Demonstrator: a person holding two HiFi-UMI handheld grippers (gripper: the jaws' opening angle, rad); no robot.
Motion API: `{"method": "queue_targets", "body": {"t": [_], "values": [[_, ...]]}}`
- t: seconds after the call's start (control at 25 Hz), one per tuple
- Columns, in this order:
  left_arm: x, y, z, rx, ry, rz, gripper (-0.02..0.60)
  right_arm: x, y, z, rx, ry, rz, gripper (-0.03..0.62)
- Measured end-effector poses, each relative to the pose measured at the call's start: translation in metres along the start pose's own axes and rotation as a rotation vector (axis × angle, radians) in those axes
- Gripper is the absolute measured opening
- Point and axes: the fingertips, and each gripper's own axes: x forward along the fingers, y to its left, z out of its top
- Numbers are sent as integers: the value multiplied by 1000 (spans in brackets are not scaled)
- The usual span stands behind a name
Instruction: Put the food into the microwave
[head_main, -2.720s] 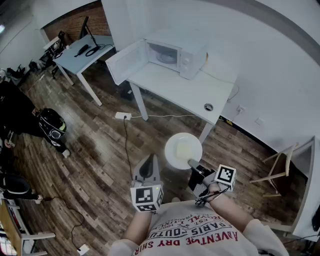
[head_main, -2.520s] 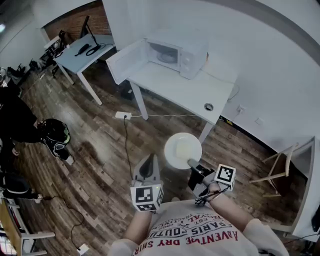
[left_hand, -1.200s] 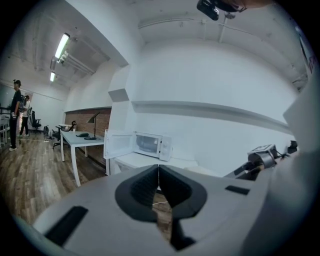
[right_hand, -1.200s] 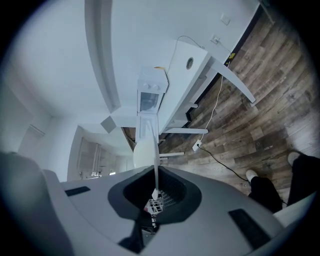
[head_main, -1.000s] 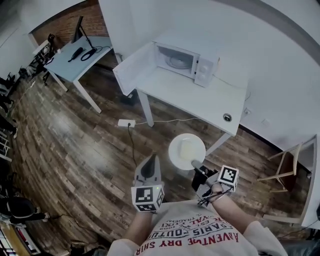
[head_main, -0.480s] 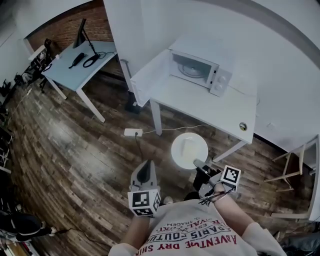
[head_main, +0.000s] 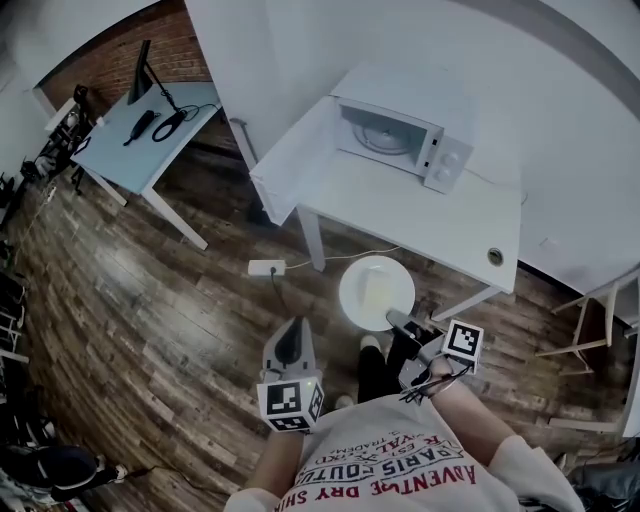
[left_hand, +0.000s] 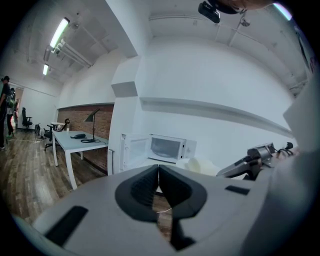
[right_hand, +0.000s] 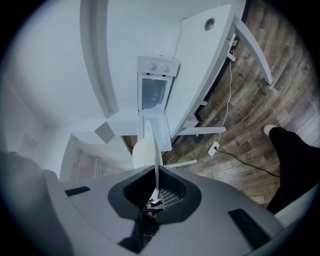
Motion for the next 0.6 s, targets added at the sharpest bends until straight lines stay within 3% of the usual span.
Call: {"method": "queue_targets", "body": {"t": [0.28, 0.6], "values": [[81, -4, 19, 14, 3, 8, 7, 51, 6, 56, 19, 59, -6, 21], [184, -24, 51, 14, -7, 17, 7, 94, 29, 148, 11, 84, 8, 20]]}}
